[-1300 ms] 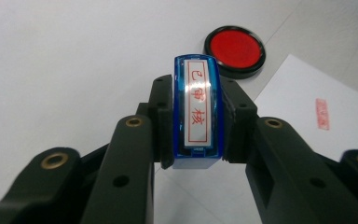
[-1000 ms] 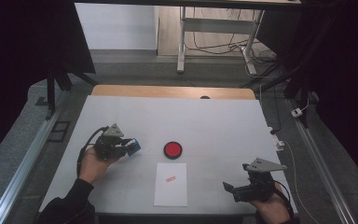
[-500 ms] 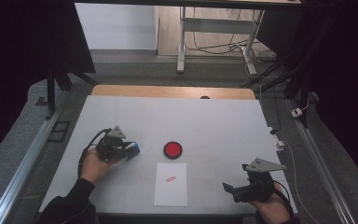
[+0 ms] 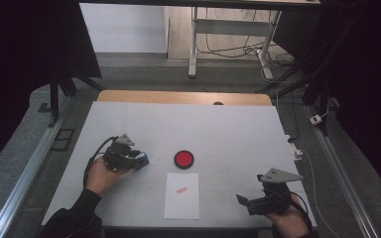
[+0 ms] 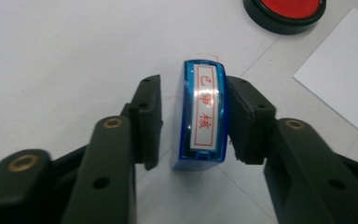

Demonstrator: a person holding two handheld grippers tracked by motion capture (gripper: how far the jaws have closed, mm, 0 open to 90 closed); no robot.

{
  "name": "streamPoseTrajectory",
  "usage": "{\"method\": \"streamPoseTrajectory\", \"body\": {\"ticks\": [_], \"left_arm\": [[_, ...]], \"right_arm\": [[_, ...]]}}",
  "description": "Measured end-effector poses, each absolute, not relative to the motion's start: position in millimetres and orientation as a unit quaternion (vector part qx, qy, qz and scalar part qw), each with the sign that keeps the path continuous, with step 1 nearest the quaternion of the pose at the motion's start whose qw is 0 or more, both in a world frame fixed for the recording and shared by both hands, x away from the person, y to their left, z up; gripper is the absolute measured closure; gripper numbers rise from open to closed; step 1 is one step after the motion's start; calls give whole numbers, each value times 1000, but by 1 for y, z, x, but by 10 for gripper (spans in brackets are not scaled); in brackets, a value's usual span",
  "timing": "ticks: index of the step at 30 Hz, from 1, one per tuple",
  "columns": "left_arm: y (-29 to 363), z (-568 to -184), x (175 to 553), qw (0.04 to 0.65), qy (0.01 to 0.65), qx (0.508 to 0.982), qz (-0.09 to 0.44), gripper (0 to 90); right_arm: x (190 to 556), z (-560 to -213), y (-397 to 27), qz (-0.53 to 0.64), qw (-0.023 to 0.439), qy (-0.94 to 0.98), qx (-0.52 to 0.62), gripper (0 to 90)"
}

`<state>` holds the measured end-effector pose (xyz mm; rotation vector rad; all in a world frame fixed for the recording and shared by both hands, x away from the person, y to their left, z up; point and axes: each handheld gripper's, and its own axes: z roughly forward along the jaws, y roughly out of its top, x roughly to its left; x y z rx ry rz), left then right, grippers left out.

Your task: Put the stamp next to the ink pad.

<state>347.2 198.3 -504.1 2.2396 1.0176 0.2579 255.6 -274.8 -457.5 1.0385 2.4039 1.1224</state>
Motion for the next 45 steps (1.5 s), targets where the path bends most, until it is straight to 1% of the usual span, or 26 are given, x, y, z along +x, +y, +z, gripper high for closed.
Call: {"method": "streamPoseTrajectory", "body": {"ticks": [5, 11, 21, 27, 30, 37, 45], "left_arm": [[201, -502, 347, 335, 397, 849, 100, 428], [204, -495, 344, 350, 403, 840, 95, 315], [202, -481, 333, 383, 412, 824, 66, 133], [207, -475, 323, 396, 413, 818, 58, 128], [209, -472, 316, 395, 411, 819, 65, 106], [214, -468, 300, 413, 407, 812, 64, 64], [220, -464, 282, 432, 409, 801, 65, 36]], "right_arm": [[255, -458, -274, 388, 146, 836, 360, 0], [256, -458, -274, 388, 145, 836, 361, 0], [256, -458, -273, 383, 142, 840, 358, 0], [257, -458, -274, 383, 139, 840, 359, 0], [257, -458, -274, 388, 137, 837, 360, 0], [258, -458, -275, 390, 132, 834, 366, 0], [258, -458, -276, 390, 136, 832, 370, 0]]}}
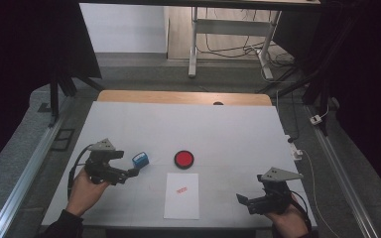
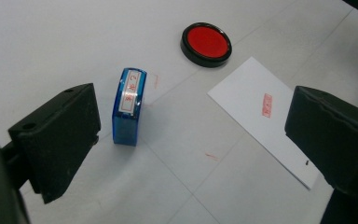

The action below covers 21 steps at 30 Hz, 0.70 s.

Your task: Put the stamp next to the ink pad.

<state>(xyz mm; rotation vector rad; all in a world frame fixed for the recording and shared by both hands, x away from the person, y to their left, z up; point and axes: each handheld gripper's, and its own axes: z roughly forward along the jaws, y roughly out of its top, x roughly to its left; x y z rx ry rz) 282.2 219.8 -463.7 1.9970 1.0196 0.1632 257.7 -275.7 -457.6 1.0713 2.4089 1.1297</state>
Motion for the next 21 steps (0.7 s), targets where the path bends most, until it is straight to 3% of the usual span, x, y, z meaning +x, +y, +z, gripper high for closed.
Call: {"method": "streamPoseTrajectory", "body": {"ticks": [21], "left_arm": [[246, -466, 226, 447, 417, 787, 85, 4]], "right_arm": [[258, -458, -278, 396, 134, 827, 377, 0]]}}
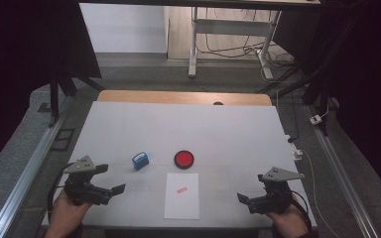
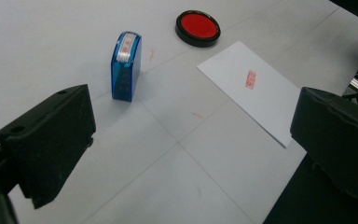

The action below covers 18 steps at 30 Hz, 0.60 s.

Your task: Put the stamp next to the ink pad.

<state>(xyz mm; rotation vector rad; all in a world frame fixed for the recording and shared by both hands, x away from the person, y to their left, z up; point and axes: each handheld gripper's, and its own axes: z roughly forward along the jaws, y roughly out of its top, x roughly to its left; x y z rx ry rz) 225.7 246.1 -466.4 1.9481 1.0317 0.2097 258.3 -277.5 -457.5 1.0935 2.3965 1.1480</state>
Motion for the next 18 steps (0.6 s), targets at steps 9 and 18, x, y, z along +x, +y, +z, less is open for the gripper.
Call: {"method": "streamPoseTrajectory", "body": {"ticks": [9, 18], "left_arm": [[261, -475, 205, 434, 434, 784, 96, 0], [266, -480, 192, 392, 459, 790, 111, 0]], "right_arm": [[257, -458, -277, 394, 136, 826, 379, 0], [257, -458, -276, 386, 138, 830, 377, 0]]}}
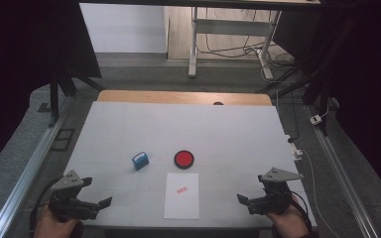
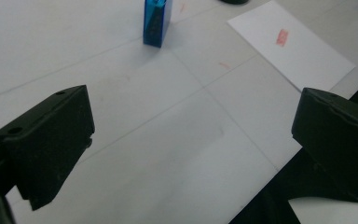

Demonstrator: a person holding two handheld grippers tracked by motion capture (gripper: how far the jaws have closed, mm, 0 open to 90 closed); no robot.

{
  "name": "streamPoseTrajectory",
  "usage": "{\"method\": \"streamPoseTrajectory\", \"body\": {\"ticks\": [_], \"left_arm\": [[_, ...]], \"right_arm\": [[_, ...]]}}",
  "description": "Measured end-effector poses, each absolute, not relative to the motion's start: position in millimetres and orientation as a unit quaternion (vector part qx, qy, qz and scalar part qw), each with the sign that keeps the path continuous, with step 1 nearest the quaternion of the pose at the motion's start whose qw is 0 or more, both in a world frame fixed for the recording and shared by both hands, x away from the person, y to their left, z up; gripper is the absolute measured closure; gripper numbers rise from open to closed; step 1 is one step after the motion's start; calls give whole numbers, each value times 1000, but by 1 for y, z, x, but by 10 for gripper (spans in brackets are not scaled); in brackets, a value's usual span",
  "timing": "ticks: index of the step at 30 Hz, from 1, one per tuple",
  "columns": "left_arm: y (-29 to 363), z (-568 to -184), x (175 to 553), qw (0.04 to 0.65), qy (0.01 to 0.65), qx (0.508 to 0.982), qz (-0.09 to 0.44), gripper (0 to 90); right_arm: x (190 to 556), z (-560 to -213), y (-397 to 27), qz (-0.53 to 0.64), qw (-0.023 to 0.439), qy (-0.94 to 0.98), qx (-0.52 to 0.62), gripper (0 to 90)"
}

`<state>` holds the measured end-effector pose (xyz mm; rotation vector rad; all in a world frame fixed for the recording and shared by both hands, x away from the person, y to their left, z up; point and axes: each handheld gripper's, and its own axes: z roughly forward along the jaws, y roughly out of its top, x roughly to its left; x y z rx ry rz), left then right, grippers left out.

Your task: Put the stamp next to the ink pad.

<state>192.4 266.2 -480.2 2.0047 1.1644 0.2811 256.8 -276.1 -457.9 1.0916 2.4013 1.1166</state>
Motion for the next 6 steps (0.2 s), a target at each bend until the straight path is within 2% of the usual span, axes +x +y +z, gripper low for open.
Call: {"method": "streamPoseTrajectory", "body": {"ticks": [6], "left_arm": [[266, -481, 195, 388, 463, 790, 102, 0]], "right_arm": [[257, -459, -274, 378, 140, 835, 374, 0]]}}
